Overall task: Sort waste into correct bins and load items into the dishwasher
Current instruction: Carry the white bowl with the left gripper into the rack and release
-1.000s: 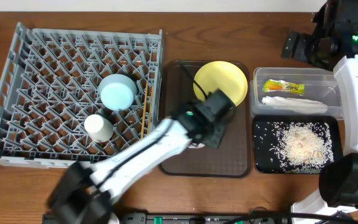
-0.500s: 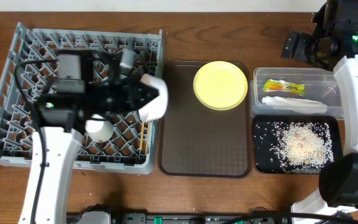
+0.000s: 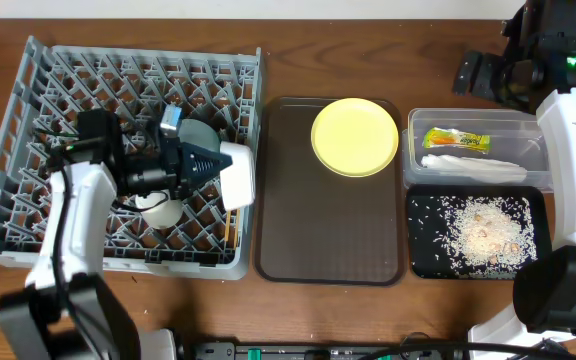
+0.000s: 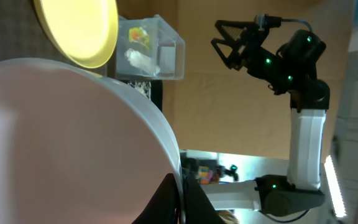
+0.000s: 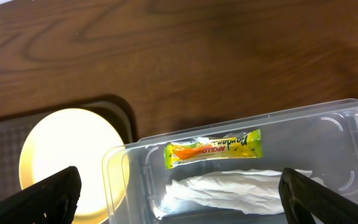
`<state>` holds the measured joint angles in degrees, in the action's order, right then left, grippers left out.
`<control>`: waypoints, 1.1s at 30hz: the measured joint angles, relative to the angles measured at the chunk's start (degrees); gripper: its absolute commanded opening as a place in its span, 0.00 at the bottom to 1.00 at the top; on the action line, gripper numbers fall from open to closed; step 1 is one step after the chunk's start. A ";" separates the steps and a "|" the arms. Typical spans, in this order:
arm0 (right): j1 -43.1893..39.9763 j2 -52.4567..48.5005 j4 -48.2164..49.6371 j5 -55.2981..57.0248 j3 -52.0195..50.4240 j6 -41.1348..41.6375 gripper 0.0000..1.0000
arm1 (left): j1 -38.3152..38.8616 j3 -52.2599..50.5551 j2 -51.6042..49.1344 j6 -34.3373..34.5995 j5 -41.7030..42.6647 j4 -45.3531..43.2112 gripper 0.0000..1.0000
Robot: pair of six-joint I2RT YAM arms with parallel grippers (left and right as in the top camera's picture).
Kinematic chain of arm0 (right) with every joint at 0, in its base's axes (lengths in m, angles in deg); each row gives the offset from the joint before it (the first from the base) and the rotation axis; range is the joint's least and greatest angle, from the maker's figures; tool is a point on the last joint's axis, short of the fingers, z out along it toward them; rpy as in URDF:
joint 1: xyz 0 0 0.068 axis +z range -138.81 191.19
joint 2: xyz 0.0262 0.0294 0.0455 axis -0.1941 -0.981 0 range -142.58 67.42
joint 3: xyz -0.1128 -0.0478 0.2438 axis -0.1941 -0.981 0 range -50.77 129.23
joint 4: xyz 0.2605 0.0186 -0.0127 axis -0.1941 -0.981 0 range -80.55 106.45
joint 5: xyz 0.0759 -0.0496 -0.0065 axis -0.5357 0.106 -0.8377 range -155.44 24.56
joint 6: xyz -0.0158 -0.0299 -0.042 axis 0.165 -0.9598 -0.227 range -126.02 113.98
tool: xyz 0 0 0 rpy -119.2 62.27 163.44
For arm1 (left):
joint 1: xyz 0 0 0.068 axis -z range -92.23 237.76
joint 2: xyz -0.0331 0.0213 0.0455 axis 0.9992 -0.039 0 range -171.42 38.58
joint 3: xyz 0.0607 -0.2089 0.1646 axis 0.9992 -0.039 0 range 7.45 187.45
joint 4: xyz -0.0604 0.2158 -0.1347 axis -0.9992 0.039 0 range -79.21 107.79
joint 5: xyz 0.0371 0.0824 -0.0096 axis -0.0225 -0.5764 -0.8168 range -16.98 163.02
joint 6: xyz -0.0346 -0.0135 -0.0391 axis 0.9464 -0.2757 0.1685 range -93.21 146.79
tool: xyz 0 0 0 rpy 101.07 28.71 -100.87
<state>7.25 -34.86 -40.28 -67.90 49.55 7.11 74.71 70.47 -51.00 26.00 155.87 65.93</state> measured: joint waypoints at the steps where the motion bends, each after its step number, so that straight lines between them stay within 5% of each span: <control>1: 0.00 0.00 0.02 0.00 0.00 0.00 0.99 | -0.11 -0.04 -1.29 -0.79 0.28 0.02 0.07; 22: 0.00 0.00 0.00 0.00 0.00 0.00 0.99 | -5.70 0.48 -4.26 -3.96 -11.85 -0.48 0.09; 24: 0.00 0.00 -0.02 0.00 0.00 0.00 0.99 | -5.64 0.44 -4.31 -4.11 -15.15 -0.46 0.17; 28: 0.00 0.00 0.00 -0.02 0.00 0.00 0.99 | -5.81 0.35 -4.46 -3.78 -24.20 -0.35 0.49; 33: 0.00 0.00 0.00 0.00 0.00 0.00 0.99 | -6.36 0.48 -4.59 -0.74 -32.20 -0.09 0.61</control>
<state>7.25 -34.86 -40.28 -67.90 49.55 7.11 68.34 70.95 -55.59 25.25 123.67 65.84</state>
